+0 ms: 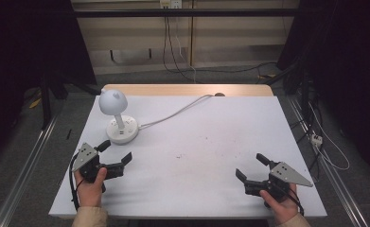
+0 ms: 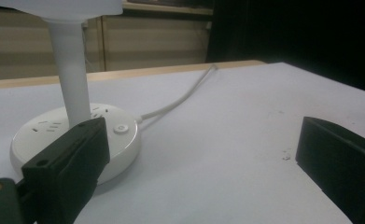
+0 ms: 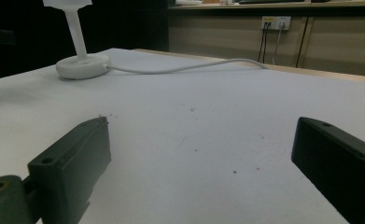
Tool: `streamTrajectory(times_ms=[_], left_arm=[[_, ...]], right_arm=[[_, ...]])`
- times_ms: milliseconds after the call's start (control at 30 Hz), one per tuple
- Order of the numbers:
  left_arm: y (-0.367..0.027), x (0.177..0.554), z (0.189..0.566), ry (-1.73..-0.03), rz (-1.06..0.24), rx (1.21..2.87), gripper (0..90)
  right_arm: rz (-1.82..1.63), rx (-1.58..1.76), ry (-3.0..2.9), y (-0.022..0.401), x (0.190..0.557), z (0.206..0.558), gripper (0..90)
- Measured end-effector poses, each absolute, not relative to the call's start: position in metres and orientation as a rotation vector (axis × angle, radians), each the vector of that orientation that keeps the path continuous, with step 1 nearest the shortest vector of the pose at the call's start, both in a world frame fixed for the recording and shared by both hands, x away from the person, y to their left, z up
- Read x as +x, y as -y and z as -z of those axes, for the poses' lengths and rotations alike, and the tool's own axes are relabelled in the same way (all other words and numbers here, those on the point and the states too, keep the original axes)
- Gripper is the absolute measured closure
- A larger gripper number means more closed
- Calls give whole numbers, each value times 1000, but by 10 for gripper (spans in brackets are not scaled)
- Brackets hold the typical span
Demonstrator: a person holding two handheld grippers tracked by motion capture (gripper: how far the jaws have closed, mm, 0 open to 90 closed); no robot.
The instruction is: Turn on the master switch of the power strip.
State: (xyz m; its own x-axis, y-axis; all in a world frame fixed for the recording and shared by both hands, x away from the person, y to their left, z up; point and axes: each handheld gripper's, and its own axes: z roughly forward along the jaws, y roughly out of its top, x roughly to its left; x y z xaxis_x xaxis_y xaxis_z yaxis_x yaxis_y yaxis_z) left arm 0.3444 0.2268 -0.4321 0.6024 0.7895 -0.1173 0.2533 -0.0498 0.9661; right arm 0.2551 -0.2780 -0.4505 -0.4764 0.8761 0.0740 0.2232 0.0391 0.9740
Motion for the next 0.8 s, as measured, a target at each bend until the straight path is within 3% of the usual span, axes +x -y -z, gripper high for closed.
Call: streamTrajectory(times_ms=[800], left_arm=[[-209, 374, 436, -967, -574, 1614, 39]], right_arm=[[-1475, 1105, -1738, 279, 257, 448, 45]])
